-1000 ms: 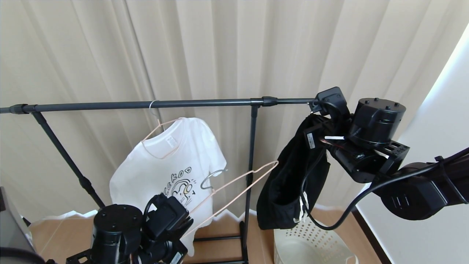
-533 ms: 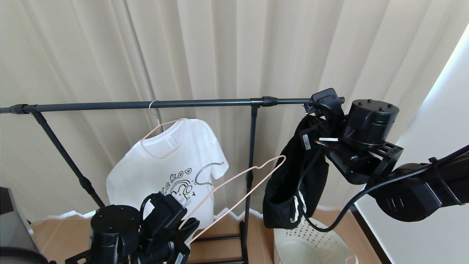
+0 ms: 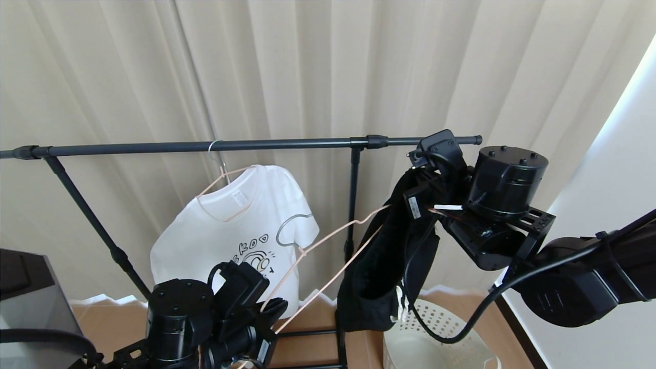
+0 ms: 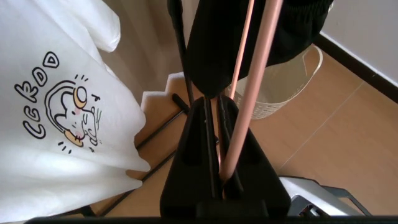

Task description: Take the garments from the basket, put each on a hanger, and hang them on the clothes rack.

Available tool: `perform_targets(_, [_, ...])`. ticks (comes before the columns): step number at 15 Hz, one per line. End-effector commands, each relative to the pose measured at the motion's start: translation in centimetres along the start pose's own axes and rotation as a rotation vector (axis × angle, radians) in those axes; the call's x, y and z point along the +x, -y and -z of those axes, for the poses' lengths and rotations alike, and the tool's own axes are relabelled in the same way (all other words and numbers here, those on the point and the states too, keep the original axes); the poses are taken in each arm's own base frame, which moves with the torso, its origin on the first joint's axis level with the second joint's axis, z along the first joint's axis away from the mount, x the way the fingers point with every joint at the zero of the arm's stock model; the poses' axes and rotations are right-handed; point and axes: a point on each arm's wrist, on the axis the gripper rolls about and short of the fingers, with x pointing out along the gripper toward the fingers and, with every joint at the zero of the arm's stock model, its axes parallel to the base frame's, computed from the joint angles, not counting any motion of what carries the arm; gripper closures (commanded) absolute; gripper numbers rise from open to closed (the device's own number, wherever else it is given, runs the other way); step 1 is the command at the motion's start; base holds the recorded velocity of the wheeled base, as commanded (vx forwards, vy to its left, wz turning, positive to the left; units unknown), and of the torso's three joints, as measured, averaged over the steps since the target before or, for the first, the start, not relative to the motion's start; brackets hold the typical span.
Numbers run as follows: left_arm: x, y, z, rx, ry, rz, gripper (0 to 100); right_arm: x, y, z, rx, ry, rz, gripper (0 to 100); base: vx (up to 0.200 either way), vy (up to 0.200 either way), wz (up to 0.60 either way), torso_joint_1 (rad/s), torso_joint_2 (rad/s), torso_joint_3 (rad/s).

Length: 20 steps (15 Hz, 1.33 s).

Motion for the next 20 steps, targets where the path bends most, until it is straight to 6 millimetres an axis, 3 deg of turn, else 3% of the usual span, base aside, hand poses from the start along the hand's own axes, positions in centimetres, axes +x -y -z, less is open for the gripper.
perform_targets(1, [0.1, 0.0, 0.0, 0.001, 0.005, -0.002, 100, 0.3, -0.2, 0.3, -0.005, -0.007, -0.002, 100, 0.000, 0.000, 0.00, 0.000, 0.00, 0.000])
perform_targets(8, [-0.7, 0.7, 0.1, 0.020, 0.027, 0.022, 100, 5.3, 1.1, 1.9, 0.024, -0.020, 0.144, 100, 0.000, 0.000, 0.00, 0.000, 0.00, 0.000])
perform_targets(14, [-0.3, 0.9, 0.2, 0.013, 0.024, 0.030, 100, 4.9, 1.1, 1.4, 0.043, -0.006, 0.140, 100, 0.000, 0.000, 0.00, 0.000, 0.00, 0.000])
perform_targets(20, [1.1, 0.6, 0.4, 0.006, 0.028, -0.032, 100, 1.5, -1.4, 0.5, 0.044, 0.031, 0.049, 100, 0.000, 0.000, 0.00, 0.000, 0.00, 0.000])
